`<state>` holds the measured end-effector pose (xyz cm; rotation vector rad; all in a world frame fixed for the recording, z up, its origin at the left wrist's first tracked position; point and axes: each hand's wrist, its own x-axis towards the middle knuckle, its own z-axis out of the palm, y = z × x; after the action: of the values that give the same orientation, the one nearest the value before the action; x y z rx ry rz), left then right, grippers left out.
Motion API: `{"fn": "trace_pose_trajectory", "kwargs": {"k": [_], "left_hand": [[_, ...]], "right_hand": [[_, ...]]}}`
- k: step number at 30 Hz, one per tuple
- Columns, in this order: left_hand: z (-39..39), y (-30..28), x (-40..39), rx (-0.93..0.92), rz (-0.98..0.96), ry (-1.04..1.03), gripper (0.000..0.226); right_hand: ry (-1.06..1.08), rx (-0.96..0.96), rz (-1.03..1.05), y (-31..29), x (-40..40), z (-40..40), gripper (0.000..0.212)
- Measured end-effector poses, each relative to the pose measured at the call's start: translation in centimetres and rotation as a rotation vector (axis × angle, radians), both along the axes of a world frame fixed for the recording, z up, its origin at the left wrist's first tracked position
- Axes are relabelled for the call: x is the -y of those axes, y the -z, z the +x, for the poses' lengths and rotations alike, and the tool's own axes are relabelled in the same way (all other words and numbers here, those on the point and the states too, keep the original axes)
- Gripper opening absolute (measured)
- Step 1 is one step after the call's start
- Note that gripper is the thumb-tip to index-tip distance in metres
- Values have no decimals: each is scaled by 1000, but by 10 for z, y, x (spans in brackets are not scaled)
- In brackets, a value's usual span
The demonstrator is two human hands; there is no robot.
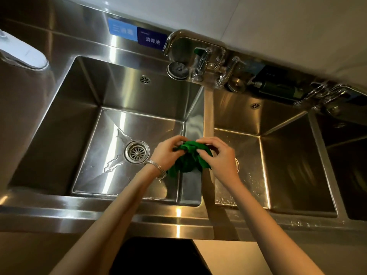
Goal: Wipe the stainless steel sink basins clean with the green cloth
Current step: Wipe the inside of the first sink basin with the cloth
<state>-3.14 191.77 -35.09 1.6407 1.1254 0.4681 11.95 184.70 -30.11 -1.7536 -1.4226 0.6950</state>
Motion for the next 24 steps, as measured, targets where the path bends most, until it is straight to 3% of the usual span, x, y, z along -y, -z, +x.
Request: {"fn": "trace_pose_trajectory", "kwargs": {"k": [5, 8, 12, 15, 18, 21, 24], "left_hand": [[46, 32, -31, 213, -266, -421, 37], [75, 53, -43, 201, -405, -630, 35], [106, 73, -38, 159, -475, -533, 29], [108, 66, -32, 258, -539, -515, 43], [113, 55, -38, 329, -548, -423, 45], [130, 57, -76, 295, -533, -485, 35], [148, 59, -126, 274, -550, -539, 39]], "right_hand": [[-149, 214, -116, 22, -56, 38, 31], [-219, 287, -223, 34, -81, 62, 36], [-236, 340, -301, 39, -107, 91, 52], [-296, 375, -391, 40, -128, 109, 61], [-382, 484, -447, 46, -139, 120, 69], [-422, 527, -448, 51, -143, 123, 73], [-453, 562, -431, 52, -150, 126, 80]]}}
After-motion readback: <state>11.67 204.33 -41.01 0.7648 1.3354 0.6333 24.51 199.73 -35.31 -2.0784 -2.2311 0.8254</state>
